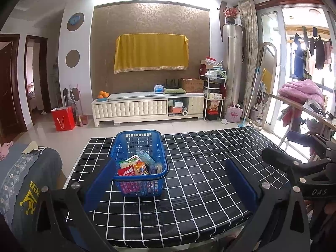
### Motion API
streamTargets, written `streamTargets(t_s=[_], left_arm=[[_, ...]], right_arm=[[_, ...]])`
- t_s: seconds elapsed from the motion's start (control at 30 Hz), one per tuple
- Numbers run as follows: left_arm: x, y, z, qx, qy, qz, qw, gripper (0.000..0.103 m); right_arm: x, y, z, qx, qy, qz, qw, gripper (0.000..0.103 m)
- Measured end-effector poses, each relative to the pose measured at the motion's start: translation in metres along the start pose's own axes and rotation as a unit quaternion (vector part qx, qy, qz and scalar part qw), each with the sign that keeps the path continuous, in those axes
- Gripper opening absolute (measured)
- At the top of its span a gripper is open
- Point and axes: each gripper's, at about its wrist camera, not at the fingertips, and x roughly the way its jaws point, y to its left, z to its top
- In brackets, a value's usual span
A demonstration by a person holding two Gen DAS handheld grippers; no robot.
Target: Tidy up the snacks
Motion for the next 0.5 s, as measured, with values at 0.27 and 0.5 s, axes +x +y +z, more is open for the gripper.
streamTargets(t_s=[0.27, 0.5], left_arm=[[-0.0005, -0.0014, 0.0, -0.001, 0.002, -0.003, 1.0, 0.103], [-0.0022, 0.0023, 0.0002, -0.009, 0.002, 0.0, 1.0, 0.103]], right_arm=[[-0.0031, 0.0005, -0.0009, -0.001, 0.003, -0.003, 1.0, 0.103], [-0.0029, 0.0006, 0.0015, -0.003, 0.004, 0.0, 1.0, 0.103]])
